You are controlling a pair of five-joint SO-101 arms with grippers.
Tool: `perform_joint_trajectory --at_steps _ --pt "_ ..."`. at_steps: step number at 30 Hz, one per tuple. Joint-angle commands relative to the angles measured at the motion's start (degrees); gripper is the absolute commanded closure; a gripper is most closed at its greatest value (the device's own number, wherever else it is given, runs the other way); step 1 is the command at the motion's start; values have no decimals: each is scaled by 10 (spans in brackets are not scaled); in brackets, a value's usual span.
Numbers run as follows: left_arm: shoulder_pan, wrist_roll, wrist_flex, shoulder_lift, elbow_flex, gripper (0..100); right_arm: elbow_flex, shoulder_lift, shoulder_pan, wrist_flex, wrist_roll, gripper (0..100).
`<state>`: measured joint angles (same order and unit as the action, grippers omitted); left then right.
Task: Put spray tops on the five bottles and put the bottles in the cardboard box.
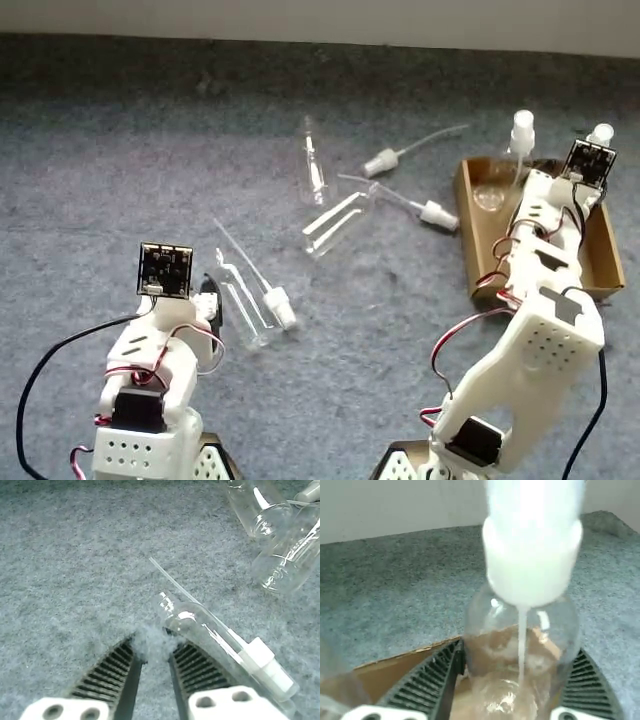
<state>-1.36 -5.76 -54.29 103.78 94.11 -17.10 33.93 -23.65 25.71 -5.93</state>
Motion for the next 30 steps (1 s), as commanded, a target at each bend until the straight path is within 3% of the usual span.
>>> perform_joint_trajectory --at_steps 1,30 --pt "-1 1 12 7 -2 989 4 -11 -19 -15 -2 715" --pt "-1 1 12 7 -2 989 4 -29 -25 -84 -6 712"
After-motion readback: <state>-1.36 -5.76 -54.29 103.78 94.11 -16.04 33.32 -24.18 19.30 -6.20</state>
